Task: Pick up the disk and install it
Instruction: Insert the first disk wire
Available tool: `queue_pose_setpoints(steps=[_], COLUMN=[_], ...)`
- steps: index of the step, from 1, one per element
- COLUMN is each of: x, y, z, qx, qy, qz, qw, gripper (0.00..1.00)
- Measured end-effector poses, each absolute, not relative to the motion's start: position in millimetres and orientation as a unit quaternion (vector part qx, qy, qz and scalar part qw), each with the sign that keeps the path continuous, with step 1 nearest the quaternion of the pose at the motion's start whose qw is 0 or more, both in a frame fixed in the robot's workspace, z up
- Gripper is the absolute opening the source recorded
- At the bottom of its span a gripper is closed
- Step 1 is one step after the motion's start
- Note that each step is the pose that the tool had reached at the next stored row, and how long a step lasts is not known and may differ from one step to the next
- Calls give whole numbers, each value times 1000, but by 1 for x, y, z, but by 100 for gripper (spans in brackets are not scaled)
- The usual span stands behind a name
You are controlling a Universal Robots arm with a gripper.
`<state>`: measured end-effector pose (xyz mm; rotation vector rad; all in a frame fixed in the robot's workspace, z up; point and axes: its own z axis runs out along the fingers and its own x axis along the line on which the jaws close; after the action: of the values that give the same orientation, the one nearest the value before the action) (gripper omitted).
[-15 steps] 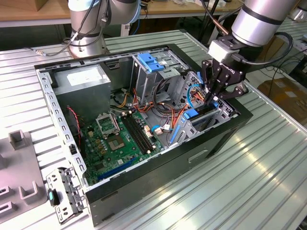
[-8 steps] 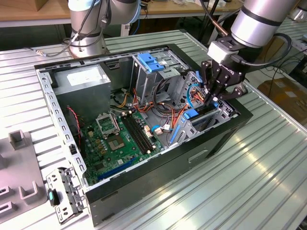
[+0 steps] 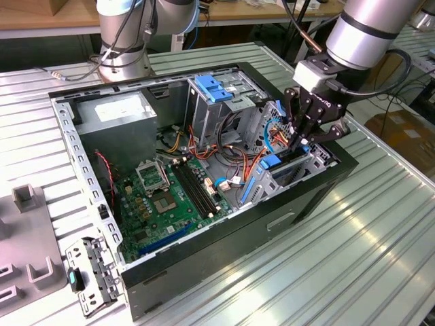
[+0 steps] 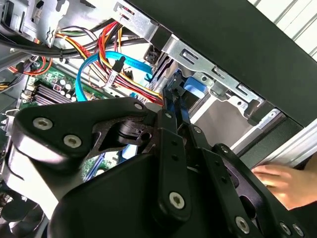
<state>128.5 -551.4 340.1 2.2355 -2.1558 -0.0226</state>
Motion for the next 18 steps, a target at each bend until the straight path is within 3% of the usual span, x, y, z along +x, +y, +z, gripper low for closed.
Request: queue_pose_setpoints(steps=[2,5,9,18], x=[129,129,128,128], y=[-551,-551,-551,-551], z=[344,353,353,354], qx=[720,720,720,720], qy=[-694,-694,-694,-694], qz=[-7,-6,-6,-6], qw=[18,19,19,19], gripper=[24,24,11,11])
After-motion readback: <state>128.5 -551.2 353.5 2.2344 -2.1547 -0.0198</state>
